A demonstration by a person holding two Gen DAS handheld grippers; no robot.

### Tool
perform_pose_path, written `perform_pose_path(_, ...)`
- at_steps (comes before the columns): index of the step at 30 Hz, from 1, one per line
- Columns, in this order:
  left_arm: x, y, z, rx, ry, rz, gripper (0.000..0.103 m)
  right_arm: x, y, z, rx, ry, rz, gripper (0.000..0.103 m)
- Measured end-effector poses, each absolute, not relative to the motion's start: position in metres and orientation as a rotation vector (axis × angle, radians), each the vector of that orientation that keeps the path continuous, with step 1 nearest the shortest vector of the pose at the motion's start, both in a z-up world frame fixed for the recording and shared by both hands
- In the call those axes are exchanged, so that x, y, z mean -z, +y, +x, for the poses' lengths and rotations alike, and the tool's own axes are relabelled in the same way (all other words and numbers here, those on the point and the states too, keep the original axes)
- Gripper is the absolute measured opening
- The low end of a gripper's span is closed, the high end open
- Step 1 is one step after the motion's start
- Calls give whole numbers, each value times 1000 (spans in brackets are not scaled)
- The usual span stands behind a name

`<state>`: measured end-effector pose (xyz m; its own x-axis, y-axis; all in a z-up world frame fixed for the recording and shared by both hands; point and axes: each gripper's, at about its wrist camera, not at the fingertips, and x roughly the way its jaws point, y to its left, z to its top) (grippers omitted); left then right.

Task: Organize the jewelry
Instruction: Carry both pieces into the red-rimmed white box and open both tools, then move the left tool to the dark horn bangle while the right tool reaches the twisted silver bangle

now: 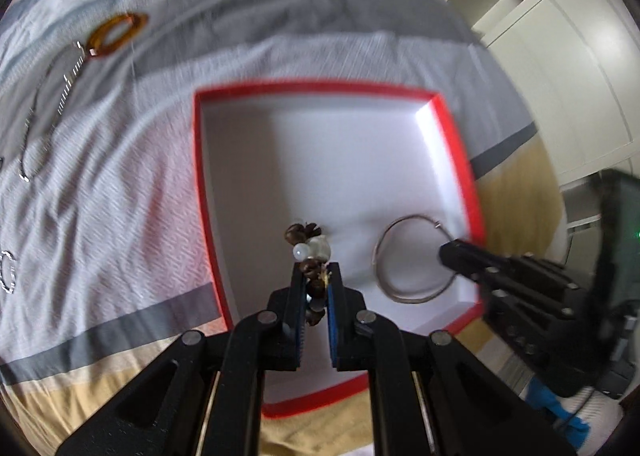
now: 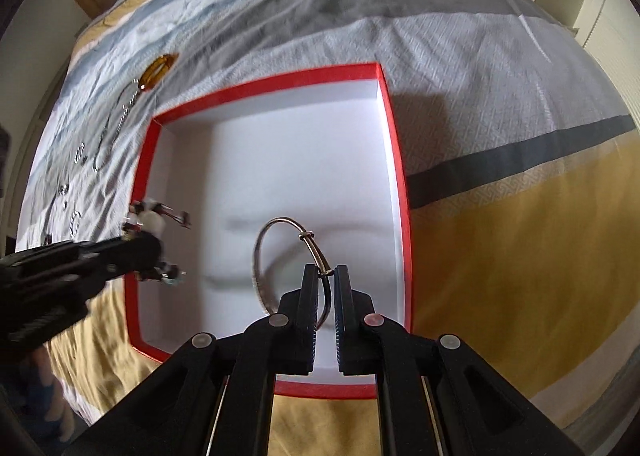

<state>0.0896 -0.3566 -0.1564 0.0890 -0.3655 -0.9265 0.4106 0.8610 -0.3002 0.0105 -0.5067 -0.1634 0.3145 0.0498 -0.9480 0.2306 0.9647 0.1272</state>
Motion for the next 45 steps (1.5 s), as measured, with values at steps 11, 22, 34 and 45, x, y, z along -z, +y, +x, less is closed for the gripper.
perform_pose_path(11,191,-325,84,464,1430,0,10,188,-514,5,116,1301,220,5)
perform_pose_path(22,187,-255,70,340,1452,-69,10,183,-469,21,19,1303,159,9)
perform_pose_path(34,136,-245,85,516,1388,-129,44,135,-446,20,70,1241,137,32)
perform_pose_path(45,86,-177,70,472,1280,-92,45,96,-406,9,87,1187,160,34)
